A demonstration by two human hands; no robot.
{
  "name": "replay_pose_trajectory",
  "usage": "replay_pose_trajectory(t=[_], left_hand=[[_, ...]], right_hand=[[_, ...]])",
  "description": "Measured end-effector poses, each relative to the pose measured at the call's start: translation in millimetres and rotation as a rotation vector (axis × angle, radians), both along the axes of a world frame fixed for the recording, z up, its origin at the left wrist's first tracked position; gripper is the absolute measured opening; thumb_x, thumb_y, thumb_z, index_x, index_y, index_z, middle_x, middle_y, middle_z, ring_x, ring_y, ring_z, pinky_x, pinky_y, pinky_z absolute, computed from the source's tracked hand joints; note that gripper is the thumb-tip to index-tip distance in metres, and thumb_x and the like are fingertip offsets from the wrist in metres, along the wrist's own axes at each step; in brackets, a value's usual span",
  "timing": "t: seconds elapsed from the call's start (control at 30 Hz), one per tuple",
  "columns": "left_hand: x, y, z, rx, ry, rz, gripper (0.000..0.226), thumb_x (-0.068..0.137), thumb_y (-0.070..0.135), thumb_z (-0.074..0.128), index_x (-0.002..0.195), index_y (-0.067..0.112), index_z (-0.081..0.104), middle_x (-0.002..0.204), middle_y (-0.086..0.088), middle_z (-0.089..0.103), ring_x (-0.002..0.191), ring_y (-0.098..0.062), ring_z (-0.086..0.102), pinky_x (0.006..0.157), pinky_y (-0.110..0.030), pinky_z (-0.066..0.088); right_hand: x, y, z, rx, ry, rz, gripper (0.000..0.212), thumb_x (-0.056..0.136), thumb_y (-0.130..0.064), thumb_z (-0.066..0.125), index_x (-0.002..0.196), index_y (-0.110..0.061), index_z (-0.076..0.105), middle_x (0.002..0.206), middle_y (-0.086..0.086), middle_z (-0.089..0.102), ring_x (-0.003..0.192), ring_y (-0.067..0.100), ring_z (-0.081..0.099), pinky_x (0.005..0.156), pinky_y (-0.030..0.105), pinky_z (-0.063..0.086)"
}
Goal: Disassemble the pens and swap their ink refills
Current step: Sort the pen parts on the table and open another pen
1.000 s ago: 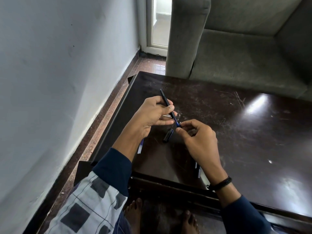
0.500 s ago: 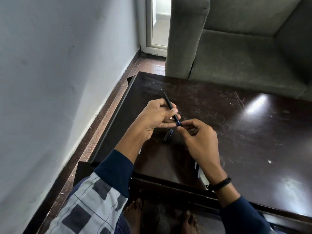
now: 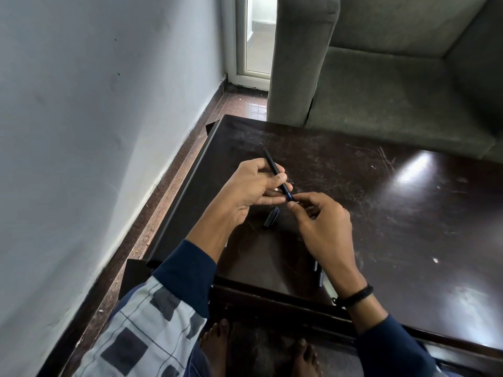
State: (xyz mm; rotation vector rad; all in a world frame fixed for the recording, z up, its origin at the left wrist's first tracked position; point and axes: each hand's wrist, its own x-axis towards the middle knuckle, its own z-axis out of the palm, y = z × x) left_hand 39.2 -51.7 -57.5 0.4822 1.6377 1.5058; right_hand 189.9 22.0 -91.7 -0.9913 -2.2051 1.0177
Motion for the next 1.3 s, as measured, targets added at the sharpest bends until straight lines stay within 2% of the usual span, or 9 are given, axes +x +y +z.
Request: replay_pose_trajectory(t=[0.2,0.37,0.5,0.63,0.77,0.97,1.13,1.3], left_hand=[[3.2,1.1,-0.6,-0.003,0.0,0.002,0.015,0.098,0.001,0.065,0.112,0.005,0.066,0.106,-0.018,0.076,0.088,-0.02,0.079,0.068,-0.028,0.062],[2.7,0.6,-0.3,-0.006,-0.001,0.008,0.015,0.098,0.001,0.064,0.113,0.004,0.066,0.103,-0.016,0.076,0.087,-0.019,0.079,0.067,-0.028,0.062],[2.5,1.2,-1.2,0.009,0.001,0.016,0.011,0.098,0.002,0.065,0.107,0.007,0.067,0.094,-0.013,0.077,0.087,-0.02,0.079,0.071,-0.031,0.064],[3.2,1.3,-1.7,0.011,0.001,0.022,0.009,0.098,0.002,0.065,0.104,0.009,0.067,0.09,-0.012,0.077,0.083,-0.019,0.079,0.071,-0.031,0.064],[3.6,1.1,-0.4,0.011,-0.004,0.025,0.01,0.098,0.002,0.065,0.106,0.008,0.067,0.092,-0.012,0.077,0.082,-0.018,0.079,0.07,-0.03,0.064],[1.8,-0.5,0.8,0.014,0.002,0.037,0.012,0.098,0.001,0.065,0.109,0.005,0.067,0.091,-0.01,0.077,0.084,-0.018,0.079,0.071,-0.031,0.064],[3.0,-0.4,0.9,0.013,-0.001,0.035,0.012,0.098,0.001,0.064,0.11,0.005,0.066,0.092,-0.011,0.077,0.084,-0.017,0.079,0.07,-0.03,0.064],[2.5,-0.4,1.0,0.016,0.004,0.039,0.013,0.098,0.001,0.064,0.111,0.004,0.066,0.091,-0.01,0.077,0.083,-0.017,0.079,0.071,-0.031,0.065]], right_hand=[[0.7,-1.0,0.4,0.054,-0.005,-0.008,0.018,0.094,-0.029,0.076,0.11,-0.024,0.078,0.095,-0.014,0.069,0.084,0.004,0.064,0.078,0.029,0.055],[0.9,-1.7,1.4,0.015,-0.012,0.0,0.019,0.095,-0.03,0.074,0.113,-0.026,0.077,0.097,-0.016,0.07,0.086,0.001,0.063,0.079,0.028,0.055],[1.1,-2.4,2.2,-0.037,0.003,-0.012,0.021,0.089,-0.029,0.081,0.109,-0.031,0.073,0.088,-0.016,0.07,0.08,-0.001,0.064,0.073,0.021,0.053],[0.8,-2.5,2.3,-0.037,0.007,-0.036,0.013,0.089,-0.026,0.08,0.099,-0.029,0.073,0.083,-0.018,0.07,0.079,-0.002,0.065,0.076,0.027,0.057],[0.9,-2.5,2.7,-0.061,0.01,-0.03,0.01,0.093,-0.027,0.077,0.103,-0.029,0.076,0.085,-0.018,0.072,0.082,0.0,0.068,0.08,0.032,0.06],[0.3,-3.3,0.9,-0.077,0.003,-0.023,0.022,0.089,-0.031,0.081,0.109,-0.03,0.072,0.086,-0.016,0.07,0.08,0.0,0.067,0.076,0.029,0.059],[0.8,-3.1,1.8,-0.073,-0.01,-0.043,0.01,0.091,-0.028,0.079,0.1,-0.029,0.073,0.083,-0.017,0.07,0.08,-0.001,0.067,0.078,0.031,0.06],[0.4,-4.1,2.0,-0.089,-0.004,-0.033,0.014,0.092,-0.03,0.077,0.106,-0.029,0.075,0.084,-0.017,0.071,0.082,-0.001,0.068,0.081,0.032,0.061]])
